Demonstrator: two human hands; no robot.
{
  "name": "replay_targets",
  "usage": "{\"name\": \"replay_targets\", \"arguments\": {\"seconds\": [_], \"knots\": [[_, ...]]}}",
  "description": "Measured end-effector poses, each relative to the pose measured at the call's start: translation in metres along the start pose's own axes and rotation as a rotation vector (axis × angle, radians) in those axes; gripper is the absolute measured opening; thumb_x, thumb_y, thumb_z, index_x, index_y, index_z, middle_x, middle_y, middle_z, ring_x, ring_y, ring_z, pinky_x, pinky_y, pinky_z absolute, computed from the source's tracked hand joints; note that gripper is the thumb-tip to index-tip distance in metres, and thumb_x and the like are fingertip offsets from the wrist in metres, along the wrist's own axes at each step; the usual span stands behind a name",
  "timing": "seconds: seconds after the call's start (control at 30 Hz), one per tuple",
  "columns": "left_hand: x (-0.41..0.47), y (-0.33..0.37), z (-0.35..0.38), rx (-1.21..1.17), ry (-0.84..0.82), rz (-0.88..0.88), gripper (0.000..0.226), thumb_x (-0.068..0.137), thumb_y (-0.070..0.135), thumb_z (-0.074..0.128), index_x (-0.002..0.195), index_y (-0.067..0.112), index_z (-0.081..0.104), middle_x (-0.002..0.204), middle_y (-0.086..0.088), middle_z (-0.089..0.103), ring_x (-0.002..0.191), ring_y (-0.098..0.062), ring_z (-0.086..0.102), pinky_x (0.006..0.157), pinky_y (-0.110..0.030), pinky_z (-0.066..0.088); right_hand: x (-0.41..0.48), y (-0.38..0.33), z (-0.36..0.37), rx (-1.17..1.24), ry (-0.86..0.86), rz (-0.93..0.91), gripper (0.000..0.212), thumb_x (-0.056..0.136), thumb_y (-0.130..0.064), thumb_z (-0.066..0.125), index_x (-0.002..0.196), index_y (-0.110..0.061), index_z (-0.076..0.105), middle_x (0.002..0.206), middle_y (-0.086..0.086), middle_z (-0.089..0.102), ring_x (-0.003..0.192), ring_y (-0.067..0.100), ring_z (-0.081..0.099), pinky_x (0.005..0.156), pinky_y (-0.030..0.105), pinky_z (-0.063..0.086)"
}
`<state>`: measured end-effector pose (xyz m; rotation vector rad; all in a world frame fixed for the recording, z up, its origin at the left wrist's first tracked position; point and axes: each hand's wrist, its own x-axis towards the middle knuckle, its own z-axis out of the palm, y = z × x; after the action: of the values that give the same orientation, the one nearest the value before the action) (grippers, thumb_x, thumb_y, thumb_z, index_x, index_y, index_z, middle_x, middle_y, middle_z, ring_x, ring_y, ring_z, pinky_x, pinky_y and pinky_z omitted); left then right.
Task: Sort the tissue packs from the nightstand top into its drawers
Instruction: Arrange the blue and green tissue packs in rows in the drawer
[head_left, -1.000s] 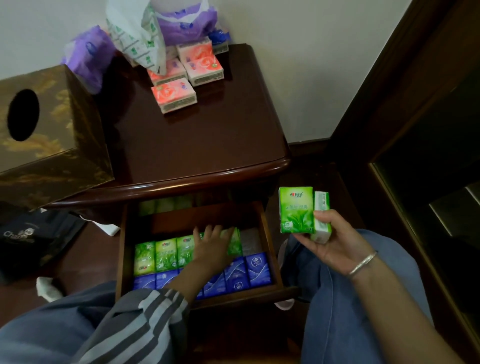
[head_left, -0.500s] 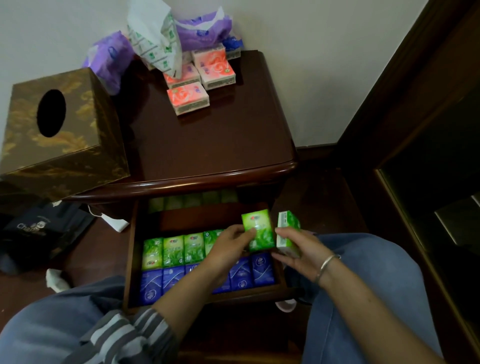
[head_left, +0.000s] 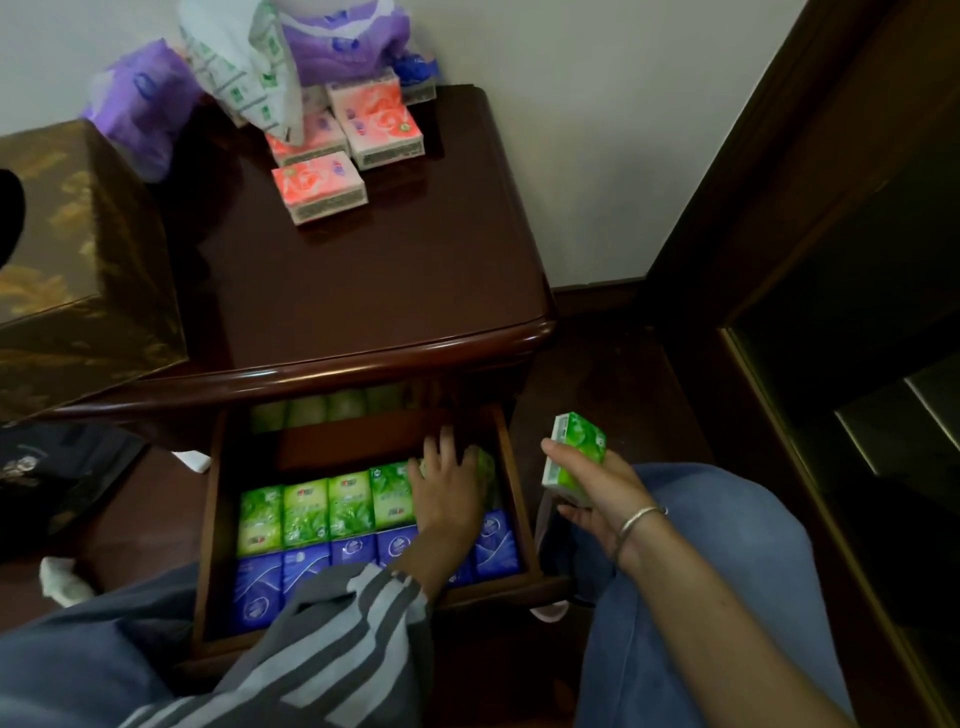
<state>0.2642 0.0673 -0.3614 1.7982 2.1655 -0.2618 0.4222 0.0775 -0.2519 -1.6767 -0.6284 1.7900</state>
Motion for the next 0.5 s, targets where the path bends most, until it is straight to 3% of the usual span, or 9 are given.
{"name": "replay_targets", "arguments": {"seconds": [0.17,0.23,0.37,0.5], "knots": [[0.005,-0.025,0.011,0.137,0.001,0.084,0.064,0.098,0.058,0.015,0.153,0.026,0.009,0.162,-0.007,0.000,0.149,-0.028,-0.006,0.114,-0.056,0.004,0.001,0.000,0.005,-0.014,-0.021,-0.018,0.030,0.077,-0.033,0.073,0.102,-0.024,0.059,0.086,-0.002,0.067,0.070,0.009,0.063,0.046,0.018,0.046],[0.006,-0.023,0.011,0.134,0.027,0.101,0.066,0.098,0.056,0.019,0.153,0.022,0.007,0.162,-0.007,0.006,0.149,-0.027,0.001,0.114,-0.056,0.005,0.000,-0.001,0.005,-0.023,-0.030,-0.020,0.036,0.077,-0.033,0.073,0.107,-0.023,0.057,0.088,-0.002,0.067,0.070,0.008,0.064,0.046,0.018,0.047],[0.001,-0.011,0.016,0.105,0.085,0.251,0.057,0.100,0.038,0.032,0.151,0.017,0.018,0.151,-0.007,0.033,0.137,-0.026,0.033,0.114,-0.048,0.016,0.000,-0.001,0.005,-0.074,-0.030,-0.024,0.048,0.075,-0.034,0.074,0.116,-0.019,0.053,0.095,0.001,0.067,0.074,0.011,0.064,0.048,0.019,0.049],[0.003,-0.019,0.016,0.075,0.110,0.230,0.056,0.100,0.044,0.028,0.150,0.018,0.026,0.150,-0.003,0.038,0.140,-0.021,0.031,0.116,-0.049,0.008,0.002,0.000,0.004,-0.074,-0.045,-0.029,0.049,0.076,-0.031,0.074,0.117,-0.017,0.052,0.091,0.001,0.067,0.058,0.005,0.068,0.045,0.019,0.048]]}}
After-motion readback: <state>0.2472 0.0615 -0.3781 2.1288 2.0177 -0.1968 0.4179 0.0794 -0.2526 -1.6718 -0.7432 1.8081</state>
